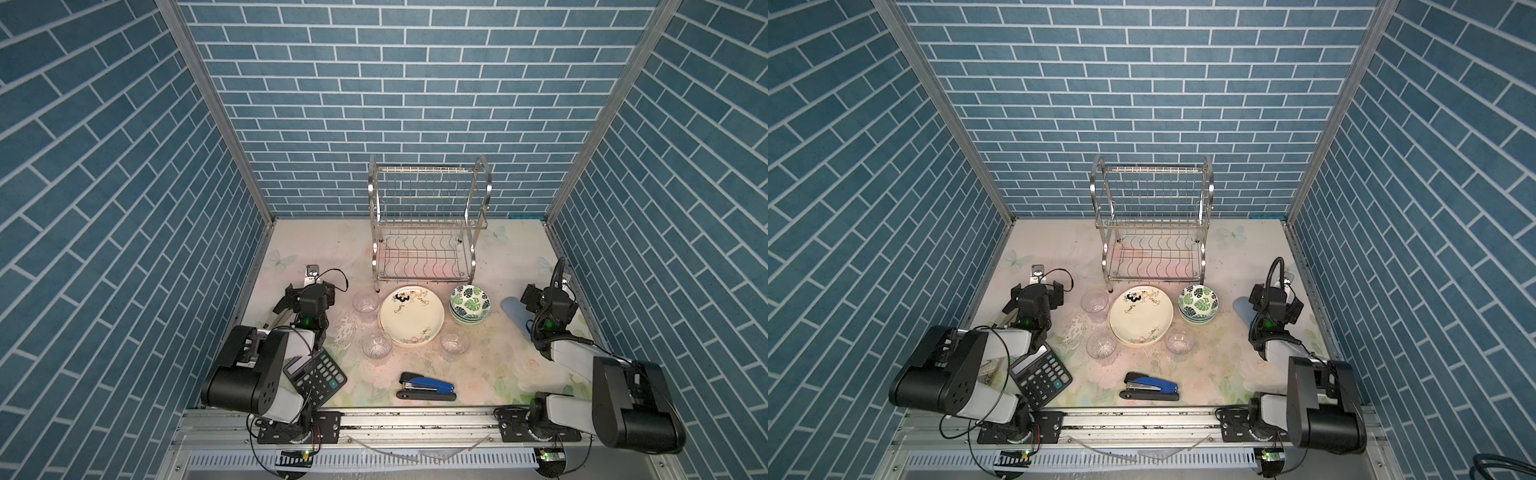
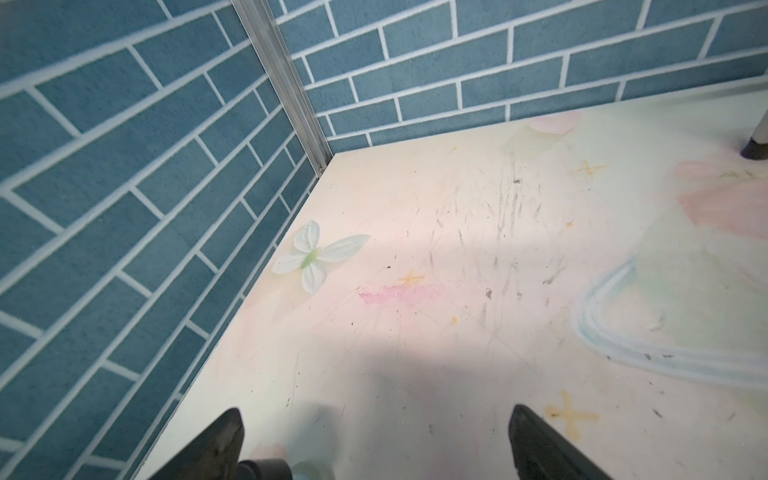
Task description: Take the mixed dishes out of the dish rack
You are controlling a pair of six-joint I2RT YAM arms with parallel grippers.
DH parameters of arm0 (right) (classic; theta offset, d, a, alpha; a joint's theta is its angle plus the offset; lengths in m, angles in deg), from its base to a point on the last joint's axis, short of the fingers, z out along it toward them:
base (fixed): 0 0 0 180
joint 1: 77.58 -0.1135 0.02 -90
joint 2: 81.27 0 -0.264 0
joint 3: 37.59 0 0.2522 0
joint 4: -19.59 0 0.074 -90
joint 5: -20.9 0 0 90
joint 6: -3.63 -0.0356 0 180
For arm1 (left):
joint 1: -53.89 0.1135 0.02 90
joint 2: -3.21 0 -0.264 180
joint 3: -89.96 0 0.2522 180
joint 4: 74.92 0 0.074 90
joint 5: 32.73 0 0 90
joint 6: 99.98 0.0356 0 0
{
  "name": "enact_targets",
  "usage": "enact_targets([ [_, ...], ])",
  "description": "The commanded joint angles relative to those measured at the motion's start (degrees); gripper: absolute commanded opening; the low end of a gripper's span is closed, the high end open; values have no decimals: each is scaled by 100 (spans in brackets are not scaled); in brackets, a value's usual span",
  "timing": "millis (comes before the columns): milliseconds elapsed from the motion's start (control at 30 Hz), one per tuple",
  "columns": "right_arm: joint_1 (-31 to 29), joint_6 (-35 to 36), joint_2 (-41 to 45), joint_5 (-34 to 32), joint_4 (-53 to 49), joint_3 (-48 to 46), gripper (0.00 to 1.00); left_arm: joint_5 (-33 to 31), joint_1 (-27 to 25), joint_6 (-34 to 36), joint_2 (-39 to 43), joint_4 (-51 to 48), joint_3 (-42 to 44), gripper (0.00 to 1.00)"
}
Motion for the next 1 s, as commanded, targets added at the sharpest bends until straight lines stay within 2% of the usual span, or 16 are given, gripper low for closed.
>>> enact_targets([
  [0, 48, 226, -380, 290, 1080, -12, 99, 361, 107, -69, 2, 479, 110, 100],
  [67, 101, 280, -722, 541, 1371, 43, 99, 662, 188, -64, -242, 842, 213, 100],
  [100, 116, 289, -687, 703, 1090, 137, 99, 644, 191, 52, -419, 1234, 269, 100],
  [167, 130, 388, -818, 996, 1130, 208, 99, 803, 231, -73, -232, 837, 241, 100],
  [200, 136, 456, -900, 1215, 1191, 211, 99, 766, 234, -21, -342, 1084, 275, 100],
  [267, 151, 623, -1334, 1603, 1935, 86, 99, 734, 234, -100, -257, 864, 240, 100],
  [300, 155, 641, -1133, 1655, 1370, 192, 99, 667, 235, -81, -318, 906, 209, 100],
  [333, 156, 676, -1286, 1831, 1520, 261, 99, 608, 234, -81, -334, 845, 159, 100],
  [367, 156, 708, -1239, 1924, 1160, 364, 99, 580, 238, -152, -296, 621, 82, 100],
  [967, 164, 885, -1267, 2356, 991, 491, 99, 559, 260, -159, -318, 659, 76, 100],
])
